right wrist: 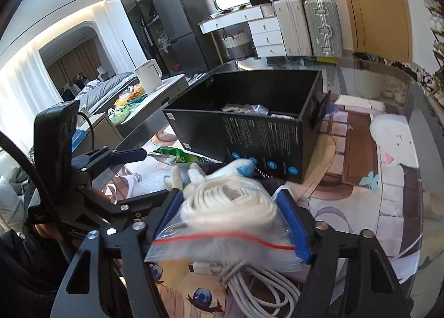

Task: Organize soft objects
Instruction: 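Close the right gripper on the ziplock bag of white rope, then close the left gripper on the white foam sheet while the right gripper holds the rope bag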

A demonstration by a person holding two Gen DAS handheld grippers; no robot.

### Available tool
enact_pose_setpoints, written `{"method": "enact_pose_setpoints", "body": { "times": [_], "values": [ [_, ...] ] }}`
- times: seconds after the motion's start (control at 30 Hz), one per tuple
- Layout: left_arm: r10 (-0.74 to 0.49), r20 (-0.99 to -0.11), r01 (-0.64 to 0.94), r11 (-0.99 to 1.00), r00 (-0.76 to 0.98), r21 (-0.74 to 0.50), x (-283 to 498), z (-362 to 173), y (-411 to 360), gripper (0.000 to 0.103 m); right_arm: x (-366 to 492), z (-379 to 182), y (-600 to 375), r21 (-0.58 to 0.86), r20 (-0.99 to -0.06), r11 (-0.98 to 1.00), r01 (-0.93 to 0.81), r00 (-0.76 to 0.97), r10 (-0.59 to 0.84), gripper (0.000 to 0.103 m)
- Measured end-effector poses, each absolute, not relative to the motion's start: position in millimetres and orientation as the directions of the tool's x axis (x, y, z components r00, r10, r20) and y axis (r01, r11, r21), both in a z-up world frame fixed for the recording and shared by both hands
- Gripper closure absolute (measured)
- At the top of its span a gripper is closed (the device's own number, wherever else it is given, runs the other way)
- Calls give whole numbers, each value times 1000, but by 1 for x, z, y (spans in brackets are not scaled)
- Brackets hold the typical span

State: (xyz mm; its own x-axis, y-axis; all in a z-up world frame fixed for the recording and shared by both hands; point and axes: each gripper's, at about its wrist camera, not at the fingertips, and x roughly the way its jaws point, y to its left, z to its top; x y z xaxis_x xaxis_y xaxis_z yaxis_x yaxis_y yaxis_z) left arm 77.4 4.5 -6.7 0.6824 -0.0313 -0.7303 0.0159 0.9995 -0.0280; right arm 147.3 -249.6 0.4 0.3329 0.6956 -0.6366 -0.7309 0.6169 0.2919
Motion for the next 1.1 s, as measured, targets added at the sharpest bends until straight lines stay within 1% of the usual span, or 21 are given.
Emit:
{"method": "enact_pose_setpoints", "body": {
  "times": [0.13,0.6,0.77,1.1],
  "values": [
    [-31,-731,16,999,682,-28,77,-7,5,0,145,5,-251,279,-627,613,-739,344,699,45],
    [-31,-751,17,1000,660,-26,79,-9,9,0,139,21,-260,266,-573,598,-756,375,728,45],
    [-49,-768,60,998,638,-14,78,-8,11,0,139,24,-263,264,-561,599,-756,386,733,45],
    [-54,-794,96,995,606,6,79,-10,9,1,139,25,-268,264,-550,602,-754,395,736,45]
  ]
}}
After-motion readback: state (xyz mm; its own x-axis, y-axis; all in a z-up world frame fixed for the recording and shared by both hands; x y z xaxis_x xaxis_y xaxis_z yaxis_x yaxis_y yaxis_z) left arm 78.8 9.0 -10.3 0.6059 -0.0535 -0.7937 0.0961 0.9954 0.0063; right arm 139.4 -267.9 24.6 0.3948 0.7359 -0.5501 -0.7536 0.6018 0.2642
